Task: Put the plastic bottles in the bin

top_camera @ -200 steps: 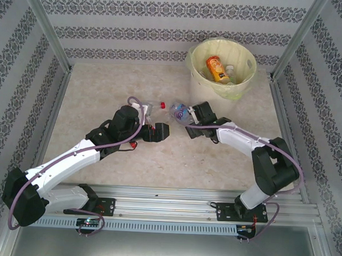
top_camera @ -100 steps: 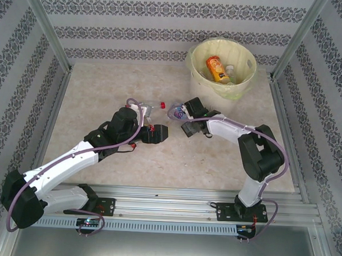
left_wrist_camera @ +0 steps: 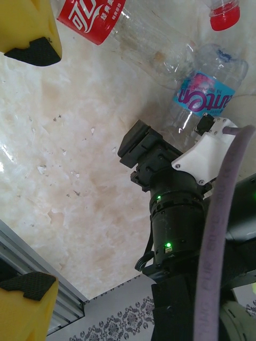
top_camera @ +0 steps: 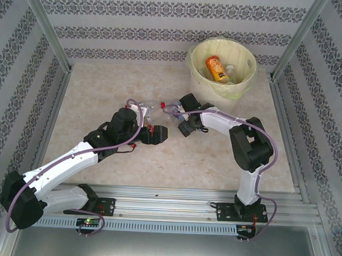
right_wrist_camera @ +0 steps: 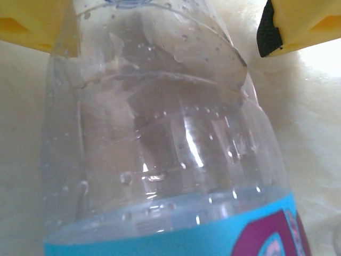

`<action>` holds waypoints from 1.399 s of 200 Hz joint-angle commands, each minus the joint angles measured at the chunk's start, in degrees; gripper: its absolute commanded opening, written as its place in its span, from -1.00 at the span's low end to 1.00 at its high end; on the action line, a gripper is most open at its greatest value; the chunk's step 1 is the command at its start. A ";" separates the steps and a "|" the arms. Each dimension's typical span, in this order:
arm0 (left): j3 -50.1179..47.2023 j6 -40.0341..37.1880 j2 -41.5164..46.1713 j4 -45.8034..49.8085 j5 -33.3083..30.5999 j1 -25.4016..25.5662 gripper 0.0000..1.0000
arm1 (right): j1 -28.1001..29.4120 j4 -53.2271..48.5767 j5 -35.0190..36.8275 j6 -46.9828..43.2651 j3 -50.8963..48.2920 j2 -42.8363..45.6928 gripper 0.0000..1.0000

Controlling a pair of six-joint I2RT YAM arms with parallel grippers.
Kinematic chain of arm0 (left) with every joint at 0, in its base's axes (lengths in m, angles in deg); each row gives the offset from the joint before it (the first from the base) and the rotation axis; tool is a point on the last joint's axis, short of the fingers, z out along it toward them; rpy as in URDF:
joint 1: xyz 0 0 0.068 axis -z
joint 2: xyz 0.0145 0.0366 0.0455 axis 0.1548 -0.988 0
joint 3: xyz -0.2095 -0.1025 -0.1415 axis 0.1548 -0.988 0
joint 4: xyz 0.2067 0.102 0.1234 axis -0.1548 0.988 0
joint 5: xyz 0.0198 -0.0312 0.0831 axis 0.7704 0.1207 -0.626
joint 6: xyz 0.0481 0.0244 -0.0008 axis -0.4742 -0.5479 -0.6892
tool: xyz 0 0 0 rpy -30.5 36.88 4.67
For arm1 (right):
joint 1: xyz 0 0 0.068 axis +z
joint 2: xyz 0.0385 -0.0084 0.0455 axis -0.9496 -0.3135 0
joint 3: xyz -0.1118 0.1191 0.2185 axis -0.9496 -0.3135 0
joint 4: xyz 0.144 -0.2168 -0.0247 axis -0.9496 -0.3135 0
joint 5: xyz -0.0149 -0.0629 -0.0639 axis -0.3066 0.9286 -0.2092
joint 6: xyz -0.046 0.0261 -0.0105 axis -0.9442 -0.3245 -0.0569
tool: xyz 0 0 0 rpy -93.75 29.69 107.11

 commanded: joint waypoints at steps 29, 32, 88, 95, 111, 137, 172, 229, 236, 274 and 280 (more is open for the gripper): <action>0.71 -1.67 1.90 2.96 -0.22 -0.77 1.00 | -1.26 -4.78 -5.98 0.08 3.20 -1.64 0.58; 0.77 -1.73 2.06 3.11 -0.37 -0.74 1.00 | -1.34 -4.95 -6.13 0.07 3.31 -1.73 0.57; 0.15 -1.95 4.03 3.96 -1.29 -1.02 1.00 | -1.89 -6.59 -7.10 0.00 4.93 -3.36 0.42; 0.26 -1.92 4.05 3.96 -1.20 -1.03 1.00 | -1.89 -6.86 -7.02 -0.01 5.07 -3.41 0.38; 0.76 -2.01 4.02 4.04 -0.79 -1.30 1.00 | -1.81 -6.94 -6.77 0.07 4.83 -3.35 0.27; 1.56 -2.85 4.17 3.55 0.03 -1.96 1.00 | -1.04 -7.22 -6.60 0.66 3.90 -2.21 0.15; 3.58 -4.93 2.76 2.64 4.41 -5.39 1.00 | 0.08 -7.64 -6.47 2.90 1.47 -0.34 -0.05; 5.99 -8.21 -1.72 -8.14 23.11 -14.77 1.00 | 2.03 -8.75 -4.80 6.97 -2.90 5.92 -0.22; 6.29 -8.27 -2.36 -9.85 25.01 -15.53 1.00 | 2.42 -9.07 -4.88 7.68 -3.24 7.26 -0.22; 3.33 -1.86 -5.45 -25.55 33.78 -20.76 1.00 | 3.70 -10.82 -6.43 13.18 -5.48 15.32 -0.24; 2.61 -1.16 -5.54 -27.66 34.50 -21.31 1.00 | 3.88 -10.75 -6.80 14.27 -6.02 16.97 -0.24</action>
